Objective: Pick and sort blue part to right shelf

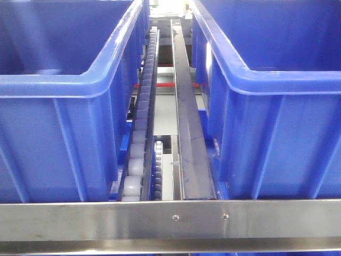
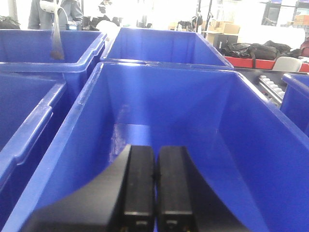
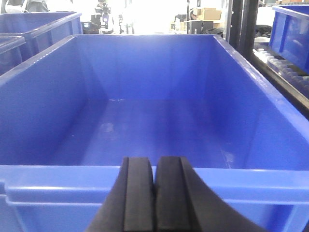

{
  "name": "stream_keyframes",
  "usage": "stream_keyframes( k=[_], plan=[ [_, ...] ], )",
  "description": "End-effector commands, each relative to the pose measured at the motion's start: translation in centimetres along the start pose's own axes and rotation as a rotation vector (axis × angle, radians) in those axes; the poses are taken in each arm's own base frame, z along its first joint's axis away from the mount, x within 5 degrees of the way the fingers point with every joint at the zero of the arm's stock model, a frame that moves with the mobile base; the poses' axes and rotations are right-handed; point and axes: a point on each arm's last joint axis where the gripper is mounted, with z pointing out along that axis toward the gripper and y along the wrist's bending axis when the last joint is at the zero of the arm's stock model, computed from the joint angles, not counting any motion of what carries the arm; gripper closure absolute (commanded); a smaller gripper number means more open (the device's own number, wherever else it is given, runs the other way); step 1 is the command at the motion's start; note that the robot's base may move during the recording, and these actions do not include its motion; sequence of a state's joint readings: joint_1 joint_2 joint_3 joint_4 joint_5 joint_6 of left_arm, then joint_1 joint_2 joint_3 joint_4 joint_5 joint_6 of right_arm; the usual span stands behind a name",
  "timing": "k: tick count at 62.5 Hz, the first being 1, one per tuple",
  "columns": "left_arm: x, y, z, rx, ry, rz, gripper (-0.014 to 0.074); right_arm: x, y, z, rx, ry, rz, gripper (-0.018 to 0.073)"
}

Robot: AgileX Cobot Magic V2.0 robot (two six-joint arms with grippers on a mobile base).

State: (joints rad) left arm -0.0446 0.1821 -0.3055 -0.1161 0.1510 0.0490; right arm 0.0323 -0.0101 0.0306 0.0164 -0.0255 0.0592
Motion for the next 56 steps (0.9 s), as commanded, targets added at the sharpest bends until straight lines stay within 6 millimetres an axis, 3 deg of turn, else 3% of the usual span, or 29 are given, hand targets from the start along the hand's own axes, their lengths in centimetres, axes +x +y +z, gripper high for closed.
stream_keyframes(
  k=[1, 39, 50, 56],
  plan=[
    [-1.6, 0.0, 0.0, -0.002, -0.096, -0.015, 0.0461, -1.7, 0.1, -0.3, -0.006, -0.137, -0.015, 0.0531],
    [-1.4, 0.0, 0.0, -0.002, -0.090, -0.015, 0.0461, -1.7, 0.1, -0.3, -0.006, -0.137, -0.015, 0.0531],
    [0.7, 0.2, 0.4, -0.018, -0.041, 0.122, 0.0461, -1.7, 0.1, -0.3, -0.006, -0.137, -0.015, 0.0531],
    [2.1, 0.3, 0.1, -0.017, -0.042, 0.100, 0.0461, -1.7, 0.1, -0.3, -0.006, -0.137, -0.015, 0.0504]
  ],
)
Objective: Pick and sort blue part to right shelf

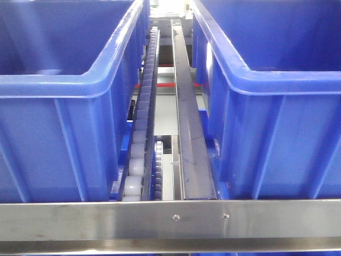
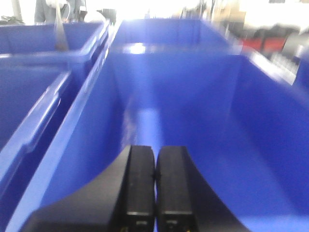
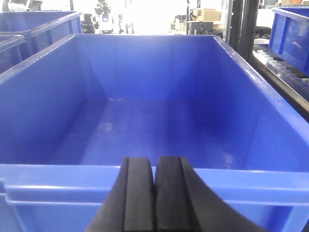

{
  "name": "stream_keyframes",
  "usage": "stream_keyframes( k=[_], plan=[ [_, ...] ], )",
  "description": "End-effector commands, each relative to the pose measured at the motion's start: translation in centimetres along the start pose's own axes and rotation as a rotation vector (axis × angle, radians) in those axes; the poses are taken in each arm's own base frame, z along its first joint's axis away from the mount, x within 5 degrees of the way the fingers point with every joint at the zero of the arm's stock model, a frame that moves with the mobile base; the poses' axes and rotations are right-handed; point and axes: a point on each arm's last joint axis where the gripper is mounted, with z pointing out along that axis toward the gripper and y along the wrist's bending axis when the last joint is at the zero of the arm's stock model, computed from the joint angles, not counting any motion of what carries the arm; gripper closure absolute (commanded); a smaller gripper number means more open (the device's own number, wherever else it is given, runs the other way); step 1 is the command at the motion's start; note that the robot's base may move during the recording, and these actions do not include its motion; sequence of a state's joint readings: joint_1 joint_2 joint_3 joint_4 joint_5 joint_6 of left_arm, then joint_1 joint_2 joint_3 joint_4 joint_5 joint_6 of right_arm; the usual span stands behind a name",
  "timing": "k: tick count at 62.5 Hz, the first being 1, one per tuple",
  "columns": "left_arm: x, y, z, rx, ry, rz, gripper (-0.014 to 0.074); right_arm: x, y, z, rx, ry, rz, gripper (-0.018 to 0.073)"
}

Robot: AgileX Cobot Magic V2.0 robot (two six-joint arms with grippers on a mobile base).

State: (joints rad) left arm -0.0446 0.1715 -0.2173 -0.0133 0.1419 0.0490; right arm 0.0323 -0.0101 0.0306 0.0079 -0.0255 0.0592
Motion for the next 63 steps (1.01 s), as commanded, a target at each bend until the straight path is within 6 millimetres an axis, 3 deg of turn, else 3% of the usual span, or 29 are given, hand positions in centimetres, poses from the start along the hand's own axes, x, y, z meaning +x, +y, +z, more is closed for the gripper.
stream_keyframes(
  k=[1, 10, 21, 63],
  plan=[
    [-0.5, 0.0, -0.3, -0.006, -0.117, -0.009, 0.0461, -1.7, 0.1, -0.3, -0.005, -0.137, -0.007, 0.0504],
    [1.7, 0.0, -1.1, -0.010, -0.222, -0.020, 0.0461, -1.7, 0.1, -0.3, -0.005, -0.137, -0.007, 0.0504],
    [4.8, -0.1, -1.1, 0.000, -0.214, -0.085, 0.0461, -1.7, 0.1, -0.3, -0.005, -0.137, -0.007, 0.0504],
    [4.9, -0.2, -1.1, 0.003, -0.202, -0.080, 0.0461, -1.7, 0.1, -0.3, -0.005, -0.136, -0.007, 0.0504]
  ],
)
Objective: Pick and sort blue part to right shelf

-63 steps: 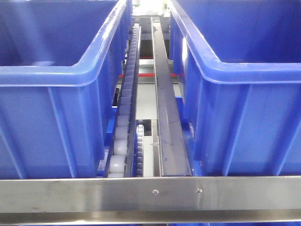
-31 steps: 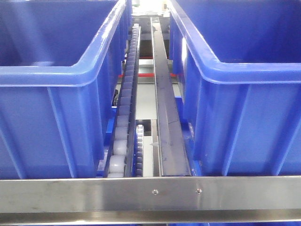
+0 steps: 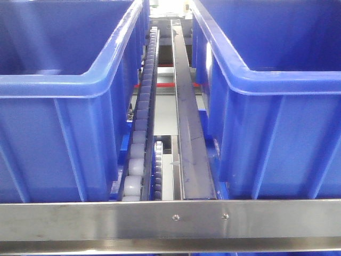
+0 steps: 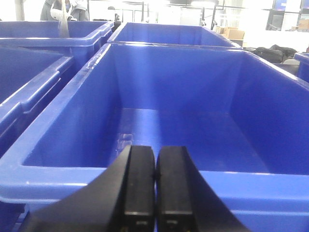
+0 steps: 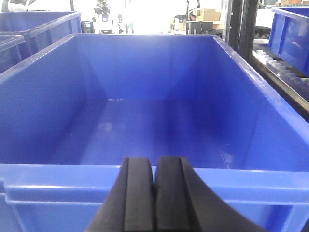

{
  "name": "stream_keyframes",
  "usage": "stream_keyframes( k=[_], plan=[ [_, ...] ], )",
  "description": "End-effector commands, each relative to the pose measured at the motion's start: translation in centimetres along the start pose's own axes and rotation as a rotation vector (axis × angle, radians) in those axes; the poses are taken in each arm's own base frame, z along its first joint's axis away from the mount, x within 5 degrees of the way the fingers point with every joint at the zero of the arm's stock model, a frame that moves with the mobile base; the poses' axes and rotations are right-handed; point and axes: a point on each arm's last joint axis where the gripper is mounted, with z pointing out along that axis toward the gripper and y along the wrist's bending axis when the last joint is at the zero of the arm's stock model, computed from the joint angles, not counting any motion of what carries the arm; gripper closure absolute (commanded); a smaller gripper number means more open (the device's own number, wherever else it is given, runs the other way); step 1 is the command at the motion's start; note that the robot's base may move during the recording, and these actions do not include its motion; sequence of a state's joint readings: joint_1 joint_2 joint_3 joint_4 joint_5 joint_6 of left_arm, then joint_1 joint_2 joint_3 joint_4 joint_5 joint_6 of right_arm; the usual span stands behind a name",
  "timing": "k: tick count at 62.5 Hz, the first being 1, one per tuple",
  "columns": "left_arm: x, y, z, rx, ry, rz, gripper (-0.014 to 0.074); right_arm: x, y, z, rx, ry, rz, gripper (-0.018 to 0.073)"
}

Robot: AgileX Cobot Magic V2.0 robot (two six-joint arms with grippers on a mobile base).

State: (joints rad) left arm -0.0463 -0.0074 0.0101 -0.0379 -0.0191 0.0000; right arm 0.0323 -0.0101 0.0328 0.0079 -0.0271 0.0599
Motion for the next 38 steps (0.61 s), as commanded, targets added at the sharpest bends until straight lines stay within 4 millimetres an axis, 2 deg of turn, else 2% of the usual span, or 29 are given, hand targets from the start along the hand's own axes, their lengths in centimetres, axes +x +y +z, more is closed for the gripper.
stream_keyframes(
  k=[1, 38],
  plan=[
    [-0.27, -0.01, -0.17, 0.007, -0.089, -0.004, 0.0461, -1.77, 0.10, -0.30, -0.005, -0.136, -0.008, 0.0504],
    [-0.32, 0.01, -0.17, 0.005, -0.095, -0.003, 0.0461, -1.77, 0.10, -0.30, -0.005, -0.136, -0.008, 0.0504]
  ],
)
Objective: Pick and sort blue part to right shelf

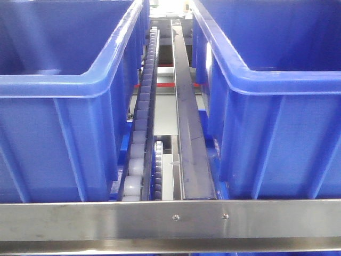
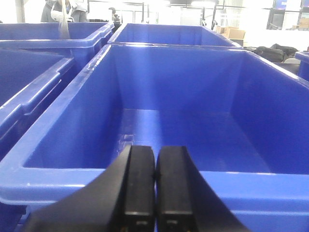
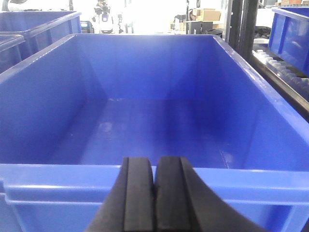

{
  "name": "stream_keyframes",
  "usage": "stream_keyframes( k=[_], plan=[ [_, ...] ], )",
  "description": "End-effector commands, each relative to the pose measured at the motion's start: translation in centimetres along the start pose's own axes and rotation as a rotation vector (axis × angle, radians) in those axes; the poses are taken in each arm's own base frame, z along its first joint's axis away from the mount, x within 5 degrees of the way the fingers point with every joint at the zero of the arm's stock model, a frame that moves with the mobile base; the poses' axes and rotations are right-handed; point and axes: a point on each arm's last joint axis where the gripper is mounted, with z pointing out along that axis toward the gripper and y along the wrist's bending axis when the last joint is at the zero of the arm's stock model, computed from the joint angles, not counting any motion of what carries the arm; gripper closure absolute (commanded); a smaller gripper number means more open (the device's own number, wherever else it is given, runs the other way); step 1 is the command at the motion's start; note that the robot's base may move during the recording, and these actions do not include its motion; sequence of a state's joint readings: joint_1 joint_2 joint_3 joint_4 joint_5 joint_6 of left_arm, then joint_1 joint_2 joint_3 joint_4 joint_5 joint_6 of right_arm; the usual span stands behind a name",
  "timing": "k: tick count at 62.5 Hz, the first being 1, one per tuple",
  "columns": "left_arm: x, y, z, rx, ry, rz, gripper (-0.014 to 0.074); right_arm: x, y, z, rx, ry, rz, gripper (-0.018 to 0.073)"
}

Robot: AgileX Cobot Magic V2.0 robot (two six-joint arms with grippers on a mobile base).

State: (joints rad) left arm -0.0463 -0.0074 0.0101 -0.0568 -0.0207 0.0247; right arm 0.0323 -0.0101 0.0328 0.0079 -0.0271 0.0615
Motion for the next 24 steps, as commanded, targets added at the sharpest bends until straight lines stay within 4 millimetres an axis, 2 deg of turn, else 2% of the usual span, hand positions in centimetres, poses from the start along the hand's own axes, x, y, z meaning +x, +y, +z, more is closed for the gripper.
stream_keyframes(
  k=[1, 24],
  plan=[
    [-0.31, 0.00, -0.17, 0.005, -0.094, -0.009, 0.0461, -1.77, 0.10, -0.30, -0.005, -0.136, -0.009, 0.0504],
    [-0.31, 0.00, -0.17, 0.005, -0.094, -0.009, 0.0461, -1.77, 0.10, -0.30, -0.005, -0.136, -0.009, 0.0504]
  ],
)
